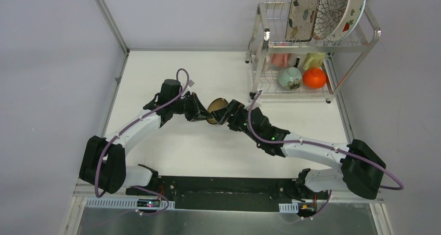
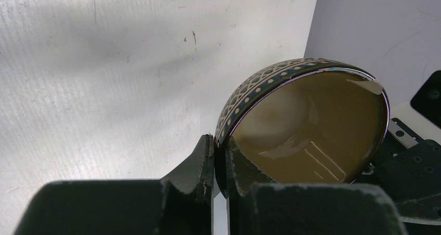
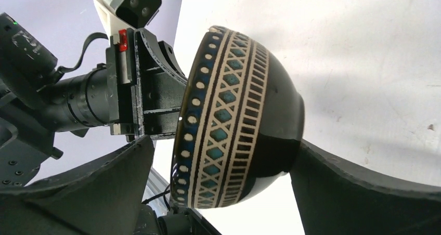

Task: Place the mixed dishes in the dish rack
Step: Turn the bowl upside down on the dish rack.

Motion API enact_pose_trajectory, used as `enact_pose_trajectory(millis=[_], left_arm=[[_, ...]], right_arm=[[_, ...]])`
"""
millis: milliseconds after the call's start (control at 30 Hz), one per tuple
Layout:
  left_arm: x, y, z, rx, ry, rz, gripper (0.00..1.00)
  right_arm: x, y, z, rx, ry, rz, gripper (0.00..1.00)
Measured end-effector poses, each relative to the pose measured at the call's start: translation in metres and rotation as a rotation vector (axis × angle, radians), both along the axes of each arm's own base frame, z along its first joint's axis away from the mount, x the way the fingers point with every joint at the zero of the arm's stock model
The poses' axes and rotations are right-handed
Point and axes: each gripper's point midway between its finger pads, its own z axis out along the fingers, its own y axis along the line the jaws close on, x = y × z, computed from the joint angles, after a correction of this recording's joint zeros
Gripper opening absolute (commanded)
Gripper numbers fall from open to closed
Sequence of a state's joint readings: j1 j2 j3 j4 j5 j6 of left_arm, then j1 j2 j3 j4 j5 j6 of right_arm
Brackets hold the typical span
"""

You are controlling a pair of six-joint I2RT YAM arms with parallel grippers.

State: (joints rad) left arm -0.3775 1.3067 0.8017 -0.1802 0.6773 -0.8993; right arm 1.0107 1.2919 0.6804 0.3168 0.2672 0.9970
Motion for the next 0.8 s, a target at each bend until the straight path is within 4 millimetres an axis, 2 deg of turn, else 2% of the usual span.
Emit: enact_pose_trajectory(millis=[133,300,467,600,800], left_arm=[[-0.002,0.000,-0.005,-0.007,0.024,0.004,0.00],[-0.001,-0.002,-0.006,-0.016,0.040,0.006,0.00],[0.001,-0.003,-0.006,-0.019,0.031,0.006,0.00],[0.002,-0.004,-0.008,-0.022,0.032,0.002,0.03],[0.003,-0.004,-0.017,-0.018,0.046,-0.001,0.09]], right_arm=[[0.000,-0.010,0.000,-0.014,-0.017,-0.023,0.80],[0.000,-0.013,-0.007,-0.048,-0.016,-0.026,0.69],[0.003,-0.015,-0.006,-0.041,-0.015,-0.049,0.52],[0.005,-0.016,-0.007,-0.047,-0.019,-0.057,0.48],[0.008,-0.017,-0.015,-0.056,-0.005,-0.063,0.47]])
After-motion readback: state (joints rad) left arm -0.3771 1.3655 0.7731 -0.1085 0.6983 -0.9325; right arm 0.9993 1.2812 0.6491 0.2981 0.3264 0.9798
